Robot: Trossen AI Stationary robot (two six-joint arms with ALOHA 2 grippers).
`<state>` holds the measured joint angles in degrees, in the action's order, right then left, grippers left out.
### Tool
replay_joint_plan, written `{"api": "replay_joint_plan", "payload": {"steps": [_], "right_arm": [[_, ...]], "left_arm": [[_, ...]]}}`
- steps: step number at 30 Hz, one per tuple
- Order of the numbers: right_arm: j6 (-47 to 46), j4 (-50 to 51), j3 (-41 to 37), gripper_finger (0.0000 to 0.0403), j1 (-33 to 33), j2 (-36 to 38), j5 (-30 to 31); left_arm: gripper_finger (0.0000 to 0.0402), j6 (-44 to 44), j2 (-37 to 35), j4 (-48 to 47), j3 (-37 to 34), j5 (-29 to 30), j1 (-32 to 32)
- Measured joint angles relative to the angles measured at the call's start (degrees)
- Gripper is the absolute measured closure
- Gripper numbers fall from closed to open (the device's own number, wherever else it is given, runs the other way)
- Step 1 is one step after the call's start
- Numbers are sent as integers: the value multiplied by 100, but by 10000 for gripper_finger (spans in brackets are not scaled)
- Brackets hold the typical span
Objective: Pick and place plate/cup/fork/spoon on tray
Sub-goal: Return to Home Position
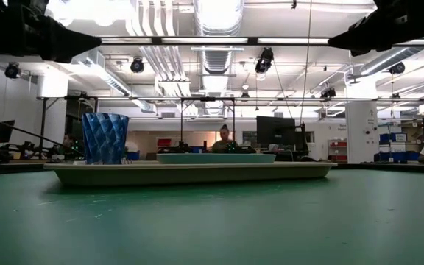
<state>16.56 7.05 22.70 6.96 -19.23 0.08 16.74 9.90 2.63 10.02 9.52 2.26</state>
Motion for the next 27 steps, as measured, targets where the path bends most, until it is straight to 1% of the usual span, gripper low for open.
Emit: {"api": "replay_joint_plan", "payload": {"steps": [4, 16, 27], "right_arm": [[7, 55, -72, 394, 0, 217, 0], [114, -73, -345, 394, 20, 963, 9], [171, -20, -446, 394, 20, 1422, 7]], "left_arm": [[402, -14, -181, -221, -11, 0, 0], [402, 8, -538, -216, -198, 0, 0], [402, 31, -770, -228, -292, 0, 0]]}}
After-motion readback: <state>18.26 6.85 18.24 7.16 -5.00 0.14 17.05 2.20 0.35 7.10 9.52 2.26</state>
